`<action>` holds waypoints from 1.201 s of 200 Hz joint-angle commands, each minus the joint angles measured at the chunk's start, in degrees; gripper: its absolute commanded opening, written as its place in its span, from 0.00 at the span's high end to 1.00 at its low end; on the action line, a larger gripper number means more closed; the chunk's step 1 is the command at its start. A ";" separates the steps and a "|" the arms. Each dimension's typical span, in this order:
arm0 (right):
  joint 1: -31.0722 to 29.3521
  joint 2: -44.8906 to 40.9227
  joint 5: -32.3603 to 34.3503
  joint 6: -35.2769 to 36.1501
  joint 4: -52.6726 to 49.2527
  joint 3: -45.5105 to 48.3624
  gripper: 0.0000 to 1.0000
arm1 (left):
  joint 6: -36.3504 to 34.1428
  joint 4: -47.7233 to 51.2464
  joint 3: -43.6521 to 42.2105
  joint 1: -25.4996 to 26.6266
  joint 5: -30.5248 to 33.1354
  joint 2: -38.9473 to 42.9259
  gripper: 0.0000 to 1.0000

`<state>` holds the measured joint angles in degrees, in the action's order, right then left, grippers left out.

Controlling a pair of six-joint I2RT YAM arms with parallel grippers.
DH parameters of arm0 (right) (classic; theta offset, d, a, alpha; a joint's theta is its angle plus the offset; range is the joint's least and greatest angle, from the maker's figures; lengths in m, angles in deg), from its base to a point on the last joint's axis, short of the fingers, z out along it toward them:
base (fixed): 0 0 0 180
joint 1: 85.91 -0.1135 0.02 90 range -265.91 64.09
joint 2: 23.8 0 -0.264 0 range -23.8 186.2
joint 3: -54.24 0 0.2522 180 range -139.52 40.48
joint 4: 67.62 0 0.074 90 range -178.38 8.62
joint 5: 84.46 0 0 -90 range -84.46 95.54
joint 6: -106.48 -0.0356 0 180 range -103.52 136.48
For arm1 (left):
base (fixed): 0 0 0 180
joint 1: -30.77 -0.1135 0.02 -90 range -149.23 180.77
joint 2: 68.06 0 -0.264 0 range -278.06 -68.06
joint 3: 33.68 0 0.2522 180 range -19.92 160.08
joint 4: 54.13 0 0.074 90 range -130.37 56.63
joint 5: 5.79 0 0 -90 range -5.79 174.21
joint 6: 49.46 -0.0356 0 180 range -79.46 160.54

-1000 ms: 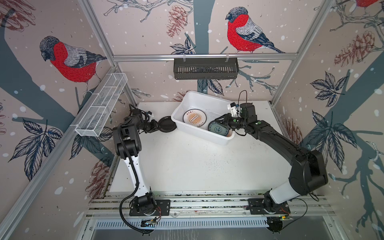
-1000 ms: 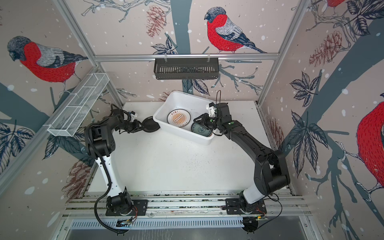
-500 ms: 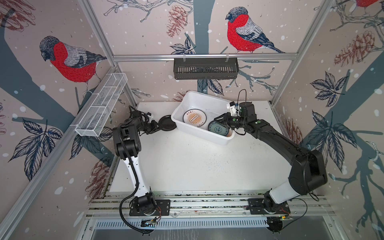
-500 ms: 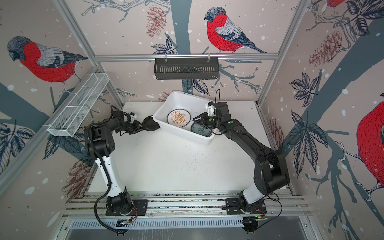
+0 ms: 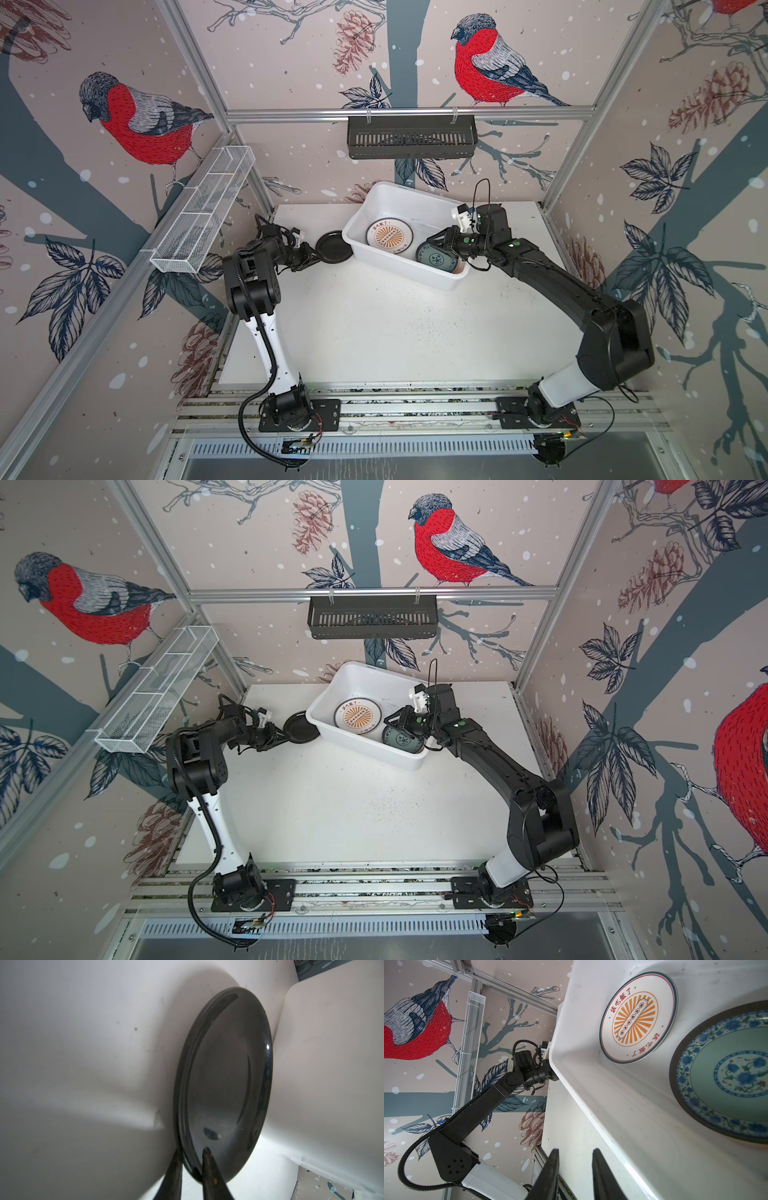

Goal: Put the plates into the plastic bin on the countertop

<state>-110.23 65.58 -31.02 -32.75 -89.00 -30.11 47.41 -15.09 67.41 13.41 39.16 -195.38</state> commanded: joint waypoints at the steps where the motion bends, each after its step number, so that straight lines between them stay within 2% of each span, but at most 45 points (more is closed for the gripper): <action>1: -0.25 -0.07 0.70 -0.05 1.11 0.12 0.70 | -1.72 2.81 -0.25 -0.98 1.77 0.85 0.79; 51: -0.34 0.09 0.39 0.02 1.07 -0.05 0.70 | -3.04 4.96 1.67 -1.44 2.08 -0.11 0.78; 88: -0.53 0.15 0.41 0.01 1.04 0.15 0.70 | -3.01 4.71 2.37 -1.49 2.05 -0.82 0.68; 116: -0.74 0.01 0.38 0.05 0.85 0.37 0.70 | -2.83 5.40 4.83 -1.44 0.75 -2.81 0.66; 144: -1.22 -0.17 0.68 0.01 0.74 0.63 0.70 | -2.22 5.45 6.61 -1.44 0.24 -4.68 0.70; 240: -1.60 -1.32 1.05 -0.09 0.50 1.52 0.71 | 0.15 2.26 4.55 -1.36 0.75 -2.55 0.87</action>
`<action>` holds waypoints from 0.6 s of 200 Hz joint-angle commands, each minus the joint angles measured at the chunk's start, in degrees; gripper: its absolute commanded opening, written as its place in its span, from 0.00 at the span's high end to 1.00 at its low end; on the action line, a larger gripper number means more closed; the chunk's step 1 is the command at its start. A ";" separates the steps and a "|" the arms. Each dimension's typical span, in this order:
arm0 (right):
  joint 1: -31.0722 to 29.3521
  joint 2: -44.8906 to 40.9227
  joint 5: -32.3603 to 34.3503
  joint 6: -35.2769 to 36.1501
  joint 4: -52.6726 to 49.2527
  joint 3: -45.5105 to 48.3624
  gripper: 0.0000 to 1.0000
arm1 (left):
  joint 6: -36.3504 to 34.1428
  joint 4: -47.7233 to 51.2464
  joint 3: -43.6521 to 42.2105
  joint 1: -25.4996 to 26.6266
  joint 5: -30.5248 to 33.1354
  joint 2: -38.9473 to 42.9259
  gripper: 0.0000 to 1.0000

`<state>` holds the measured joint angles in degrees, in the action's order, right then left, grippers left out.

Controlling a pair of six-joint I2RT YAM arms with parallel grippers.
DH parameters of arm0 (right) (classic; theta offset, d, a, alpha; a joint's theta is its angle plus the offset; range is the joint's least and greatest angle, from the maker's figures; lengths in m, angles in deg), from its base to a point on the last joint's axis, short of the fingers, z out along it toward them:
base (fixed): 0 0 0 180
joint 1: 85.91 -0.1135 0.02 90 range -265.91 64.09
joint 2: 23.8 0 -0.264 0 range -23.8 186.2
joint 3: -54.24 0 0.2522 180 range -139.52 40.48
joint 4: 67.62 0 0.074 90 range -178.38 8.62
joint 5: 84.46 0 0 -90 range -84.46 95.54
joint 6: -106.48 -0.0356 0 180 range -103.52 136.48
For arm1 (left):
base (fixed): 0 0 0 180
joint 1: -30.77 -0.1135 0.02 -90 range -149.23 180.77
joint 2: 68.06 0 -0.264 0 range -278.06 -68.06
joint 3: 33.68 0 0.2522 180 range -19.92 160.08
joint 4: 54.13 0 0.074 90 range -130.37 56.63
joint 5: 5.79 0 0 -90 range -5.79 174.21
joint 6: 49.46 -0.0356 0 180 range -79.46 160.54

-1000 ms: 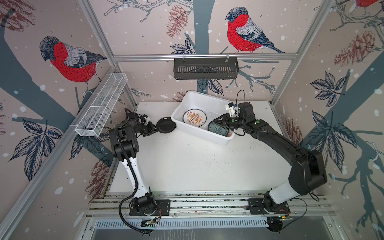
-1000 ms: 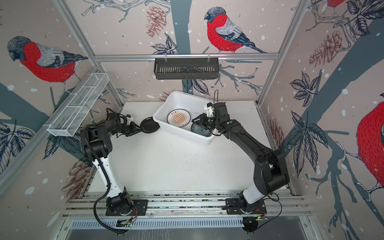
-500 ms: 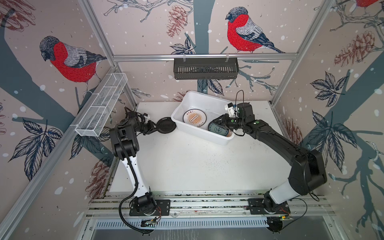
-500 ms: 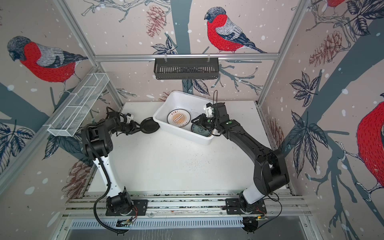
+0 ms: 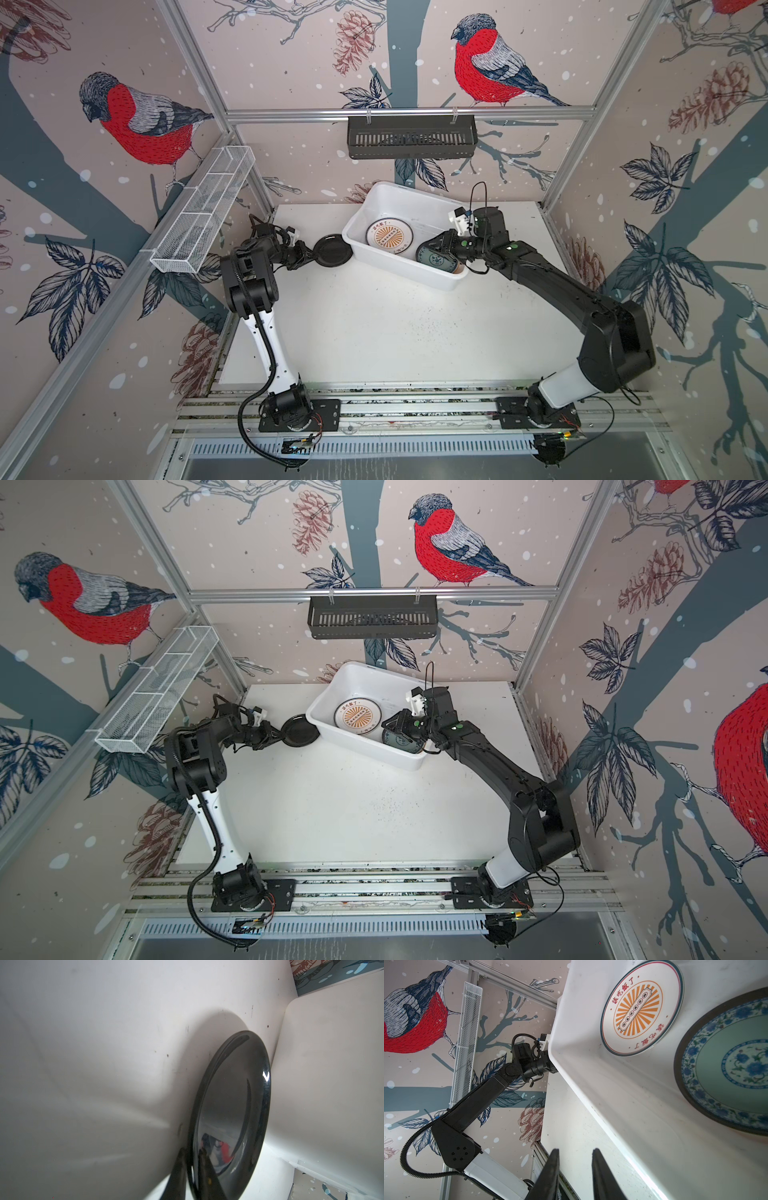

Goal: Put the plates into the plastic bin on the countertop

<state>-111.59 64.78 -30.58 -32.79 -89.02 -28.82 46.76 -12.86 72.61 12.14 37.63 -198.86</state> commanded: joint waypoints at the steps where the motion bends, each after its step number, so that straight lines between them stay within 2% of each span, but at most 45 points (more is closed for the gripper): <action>1: -0.20 -0.55 0.61 -0.08 0.52 0.23 0.71 | 0.81 0.06 -0.63 -0.09 2.28 0.96 0.87; 80: -0.42 -0.78 0.55 -0.60 1.74 0.96 0.71 | 1.11 0.80 -1.65 -0.19 1.69 4.38 1.00; 120: -0.33 -0.42 0.09 -0.65 2.37 0.88 0.71 | -1.98 4.03 -1.81 -0.43 1.89 6.40 1.00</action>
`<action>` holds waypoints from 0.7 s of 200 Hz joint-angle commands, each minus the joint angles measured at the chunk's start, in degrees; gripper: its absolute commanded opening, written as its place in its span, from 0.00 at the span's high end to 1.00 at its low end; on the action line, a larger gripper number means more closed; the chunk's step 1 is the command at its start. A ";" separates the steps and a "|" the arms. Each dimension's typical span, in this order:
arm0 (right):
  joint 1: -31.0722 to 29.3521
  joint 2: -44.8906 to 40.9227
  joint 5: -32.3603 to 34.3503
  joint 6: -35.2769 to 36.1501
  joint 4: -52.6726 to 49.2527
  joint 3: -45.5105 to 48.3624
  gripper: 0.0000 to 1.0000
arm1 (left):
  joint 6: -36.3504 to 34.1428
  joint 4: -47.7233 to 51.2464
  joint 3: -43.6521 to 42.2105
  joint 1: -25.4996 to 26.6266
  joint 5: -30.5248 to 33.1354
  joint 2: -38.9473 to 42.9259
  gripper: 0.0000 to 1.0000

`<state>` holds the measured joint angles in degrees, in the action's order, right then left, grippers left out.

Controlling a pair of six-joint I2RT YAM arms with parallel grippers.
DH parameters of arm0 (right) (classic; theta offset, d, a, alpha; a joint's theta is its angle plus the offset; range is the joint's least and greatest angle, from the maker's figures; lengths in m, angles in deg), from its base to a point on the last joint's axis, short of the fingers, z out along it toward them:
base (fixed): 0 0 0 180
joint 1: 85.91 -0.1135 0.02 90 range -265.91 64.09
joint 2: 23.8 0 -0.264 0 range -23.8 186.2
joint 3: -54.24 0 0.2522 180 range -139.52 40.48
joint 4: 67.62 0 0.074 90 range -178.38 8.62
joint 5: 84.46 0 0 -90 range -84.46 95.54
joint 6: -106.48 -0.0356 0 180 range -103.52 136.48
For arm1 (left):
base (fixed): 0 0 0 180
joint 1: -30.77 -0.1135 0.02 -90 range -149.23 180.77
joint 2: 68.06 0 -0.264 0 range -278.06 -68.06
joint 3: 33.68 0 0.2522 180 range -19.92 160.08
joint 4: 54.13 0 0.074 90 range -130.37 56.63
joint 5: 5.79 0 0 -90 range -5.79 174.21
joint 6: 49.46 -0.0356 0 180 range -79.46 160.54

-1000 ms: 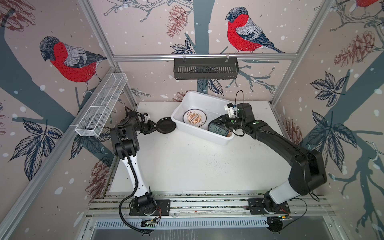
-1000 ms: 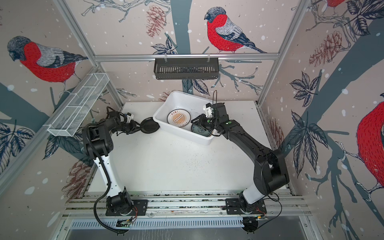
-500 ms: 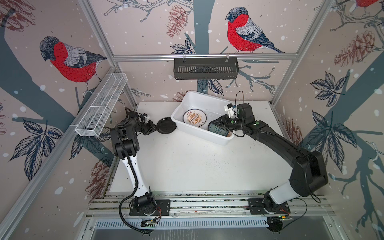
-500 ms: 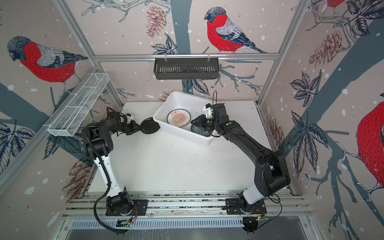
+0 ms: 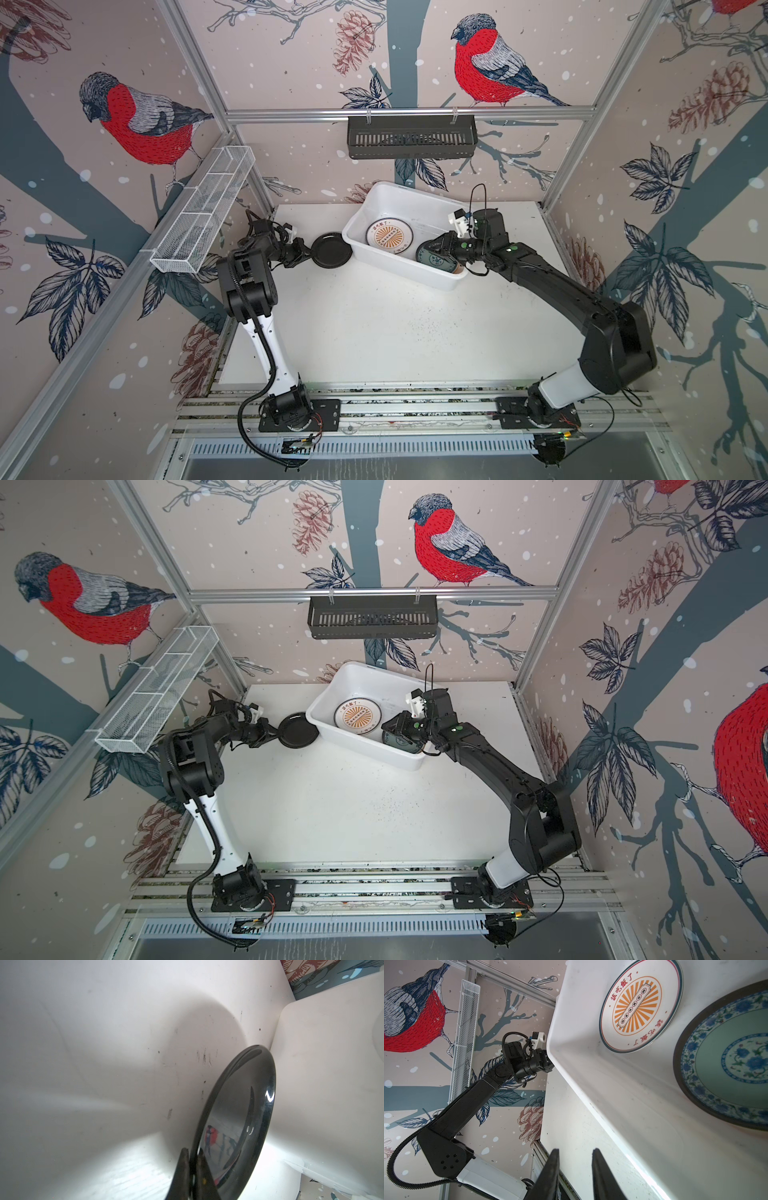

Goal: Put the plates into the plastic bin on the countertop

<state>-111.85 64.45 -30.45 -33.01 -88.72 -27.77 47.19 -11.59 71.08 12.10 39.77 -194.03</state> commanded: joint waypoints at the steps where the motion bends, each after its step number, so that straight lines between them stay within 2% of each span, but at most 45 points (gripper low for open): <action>1: -0.08 -0.05 -0.04 -0.43 2.10 -0.15 0.71 | -2.52 2.86 -0.34 -0.39 -0.23 1.63 1.00; 140: 0.06 3.72 -2.80 1.96 1.34 -2.86 0.71 | -15.63 11.85 -6.34 -1.89 3.27 11.29 1.00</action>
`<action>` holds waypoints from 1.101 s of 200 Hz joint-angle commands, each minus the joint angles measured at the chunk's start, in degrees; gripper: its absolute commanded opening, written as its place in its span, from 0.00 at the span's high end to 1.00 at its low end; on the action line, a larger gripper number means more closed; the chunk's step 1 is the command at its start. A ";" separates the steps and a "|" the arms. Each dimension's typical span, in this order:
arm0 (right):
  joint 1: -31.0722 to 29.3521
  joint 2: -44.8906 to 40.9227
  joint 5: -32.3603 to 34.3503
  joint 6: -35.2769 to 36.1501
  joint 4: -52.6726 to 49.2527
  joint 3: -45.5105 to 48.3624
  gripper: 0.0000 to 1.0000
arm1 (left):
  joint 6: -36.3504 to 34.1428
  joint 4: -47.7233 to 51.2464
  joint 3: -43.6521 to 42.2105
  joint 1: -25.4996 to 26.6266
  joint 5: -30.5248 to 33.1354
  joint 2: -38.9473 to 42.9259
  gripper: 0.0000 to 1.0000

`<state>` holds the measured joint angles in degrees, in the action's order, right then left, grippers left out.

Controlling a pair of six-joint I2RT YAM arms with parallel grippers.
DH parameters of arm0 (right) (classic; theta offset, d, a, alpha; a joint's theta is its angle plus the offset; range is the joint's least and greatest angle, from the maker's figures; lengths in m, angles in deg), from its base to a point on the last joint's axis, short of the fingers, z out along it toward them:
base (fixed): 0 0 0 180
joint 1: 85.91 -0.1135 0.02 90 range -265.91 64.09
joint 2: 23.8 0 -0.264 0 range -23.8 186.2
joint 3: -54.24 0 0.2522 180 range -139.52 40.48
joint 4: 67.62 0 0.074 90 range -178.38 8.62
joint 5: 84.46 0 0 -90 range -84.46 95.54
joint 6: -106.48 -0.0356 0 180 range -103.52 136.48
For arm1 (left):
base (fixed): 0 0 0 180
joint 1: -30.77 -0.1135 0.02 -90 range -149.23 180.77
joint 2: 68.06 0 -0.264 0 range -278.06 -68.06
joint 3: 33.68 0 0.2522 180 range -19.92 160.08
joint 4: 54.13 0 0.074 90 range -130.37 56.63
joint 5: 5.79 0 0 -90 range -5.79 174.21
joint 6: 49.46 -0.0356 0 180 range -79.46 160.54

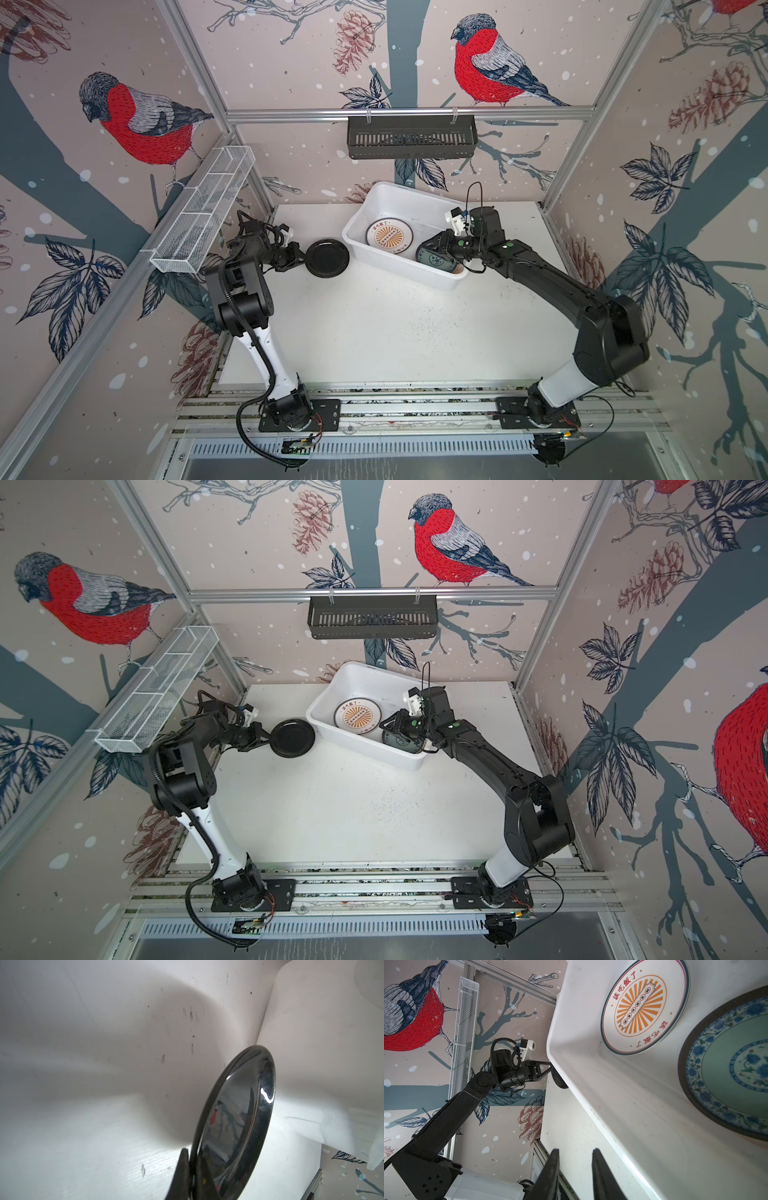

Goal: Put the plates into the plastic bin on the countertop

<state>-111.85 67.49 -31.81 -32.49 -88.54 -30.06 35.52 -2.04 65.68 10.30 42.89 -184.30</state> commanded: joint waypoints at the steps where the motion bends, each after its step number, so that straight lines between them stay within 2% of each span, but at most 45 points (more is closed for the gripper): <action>1: 0.03 0.71 -1.48 1.43 1.18 -0.60 0.71 | -4.04 2.29 -0.95 -0.10 0.16 1.60 1.00; 45: 0.36 2.26 -3.08 1.56 1.88 -0.98 0.71 | -9.63 3.89 -3.82 -0.01 2.08 3.86 1.00; 100: 0.84 2.95 -3.76 1.78 2.15 -1.33 0.71 | -16.07 7.66 -4.49 0.64 0.89 7.36 1.00; 170: 2.19 3.54 -3.44 4.67 -1.71 -3.28 0.70 | -18.62 9.51 -5.60 1.39 0.11 13.51 1.00; 220: 2.34 3.66 1.61 9.69 -8.35 -6.67 0.69 | -20.39 13.27 -3.28 1.91 0.61 17.14 1.00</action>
<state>-109.49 71.42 -33.82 -26.72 -92.91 -35.35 17.62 7.95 61.11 11.94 44.79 -169.03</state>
